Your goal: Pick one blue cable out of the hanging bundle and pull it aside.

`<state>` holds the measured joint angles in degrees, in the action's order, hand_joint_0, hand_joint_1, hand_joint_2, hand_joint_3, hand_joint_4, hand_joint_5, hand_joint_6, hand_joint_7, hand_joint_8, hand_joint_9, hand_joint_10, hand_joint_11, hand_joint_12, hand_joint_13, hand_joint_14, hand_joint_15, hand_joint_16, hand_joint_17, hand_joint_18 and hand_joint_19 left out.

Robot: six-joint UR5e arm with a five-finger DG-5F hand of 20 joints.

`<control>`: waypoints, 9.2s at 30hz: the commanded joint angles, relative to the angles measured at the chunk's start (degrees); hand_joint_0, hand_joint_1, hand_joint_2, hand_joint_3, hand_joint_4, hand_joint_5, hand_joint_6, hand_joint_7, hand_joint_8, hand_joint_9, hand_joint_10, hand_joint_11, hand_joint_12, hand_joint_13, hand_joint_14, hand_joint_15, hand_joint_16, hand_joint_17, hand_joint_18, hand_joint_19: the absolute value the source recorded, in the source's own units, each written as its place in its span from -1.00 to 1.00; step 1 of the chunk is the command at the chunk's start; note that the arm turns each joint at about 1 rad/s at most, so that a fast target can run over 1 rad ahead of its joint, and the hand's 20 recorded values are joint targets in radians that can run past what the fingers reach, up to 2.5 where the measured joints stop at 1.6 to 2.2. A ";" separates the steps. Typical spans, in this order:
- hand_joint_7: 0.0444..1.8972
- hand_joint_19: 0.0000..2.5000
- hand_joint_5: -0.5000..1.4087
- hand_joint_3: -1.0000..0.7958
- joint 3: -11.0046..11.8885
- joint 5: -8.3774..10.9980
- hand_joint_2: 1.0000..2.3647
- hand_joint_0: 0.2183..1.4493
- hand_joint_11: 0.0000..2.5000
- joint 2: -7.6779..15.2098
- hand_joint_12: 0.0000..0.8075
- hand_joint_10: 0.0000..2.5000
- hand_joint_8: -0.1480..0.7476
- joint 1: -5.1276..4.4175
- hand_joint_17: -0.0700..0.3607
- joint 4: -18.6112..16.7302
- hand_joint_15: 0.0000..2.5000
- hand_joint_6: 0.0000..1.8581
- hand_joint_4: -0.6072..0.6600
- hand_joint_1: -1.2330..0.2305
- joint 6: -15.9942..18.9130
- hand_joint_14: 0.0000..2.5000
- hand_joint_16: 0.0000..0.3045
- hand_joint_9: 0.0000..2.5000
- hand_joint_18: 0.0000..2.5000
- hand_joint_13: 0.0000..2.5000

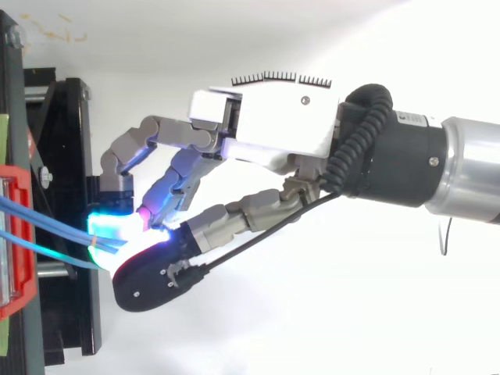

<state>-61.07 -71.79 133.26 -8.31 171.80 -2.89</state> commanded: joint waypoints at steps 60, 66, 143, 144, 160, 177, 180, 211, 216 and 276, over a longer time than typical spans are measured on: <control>-0.05 -0.49 -0.59 -0.44 1.92 -1.08 -1.00 -0.47 -0.51 0.07 -0.21 -0.99 -0.21 1.10 -0.25 3.19 -0.58 -0.02 -0.38 -0.48 -0.10 -0.98 -0.73 -0.09 -0.37 -0.29; -0.06 -0.49 -0.58 -0.44 1.92 -1.08 -1.00 -0.58 -0.52 -0.02 -0.14 -0.98 -0.17 1.10 -0.20 3.19 -0.58 -0.03 -0.33 -0.40 -0.10 -0.99 -0.70 -0.08 -0.35 -0.27; -0.09 -0.48 -0.55 -0.44 1.92 -2.04 -1.00 -0.56 -0.51 -0.02 -0.16 -0.99 -0.16 1.71 -0.23 3.63 -0.54 -0.03 -0.30 -0.39 -0.10 -0.98 -0.72 0.01 -0.29 -0.20; -0.09 -0.48 -0.55 -0.44 1.92 -2.04 -1.00 -0.58 -0.51 -0.02 -0.14 -0.99 -0.15 1.71 -0.22 3.63 -0.54 -0.04 -0.30 -0.32 -0.10 -0.98 -0.71 0.02 -0.28 -0.19; -0.02 -0.42 -0.59 -0.29 2.00 -2.04 -0.98 -0.39 -0.44 -0.02 -0.16 -0.98 -0.06 1.71 -0.23 3.63 -0.50 -0.01 -0.06 -0.41 -0.10 -0.98 -0.72 -0.02 -0.30 -0.20; -0.05 -0.40 -0.57 -0.18 2.00 -2.22 -0.97 -0.45 -0.46 -0.81 -0.15 -0.98 -0.15 2.42 -0.21 6.88 -0.50 -0.01 -0.19 -0.27 0.08 -0.98 -0.71 0.02 -0.32 -0.22; -0.04 -0.41 -0.55 -0.12 2.00 -2.31 -0.97 -0.46 -0.49 -2.13 -0.13 -0.98 -0.15 2.59 -0.19 9.70 -0.51 -0.01 -0.17 -0.27 -0.45 -0.98 -0.69 0.04 -0.31 -0.21; -0.07 -0.52 -0.53 -0.03 -0.63 -2.13 -0.98 -0.43 -0.72 -6.96 -0.14 -0.99 -0.11 1.36 -0.17 18.40 -0.64 -0.01 -0.12 -0.37 -2.12 -0.99 -0.69 -0.14 -0.39 -0.34; -0.06 -0.52 -0.53 -0.02 -1.69 -1.87 -0.98 -0.42 -0.70 -6.96 -0.13 -0.99 -0.10 1.27 -0.17 17.34 -0.64 -0.01 -0.11 -0.38 3.59 -0.99 -0.68 -0.13 -0.39 -0.33; -0.11 -0.49 -0.52 -0.03 -1.69 -1.96 -0.98 -0.40 -0.65 -6.87 -0.09 -0.99 -0.06 1.19 -0.15 15.58 -0.55 0.00 -0.09 -0.40 2.80 -0.98 -0.67 -0.09 -0.36 -0.26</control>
<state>-62.76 -73.73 126.37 -7.12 187.47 -0.01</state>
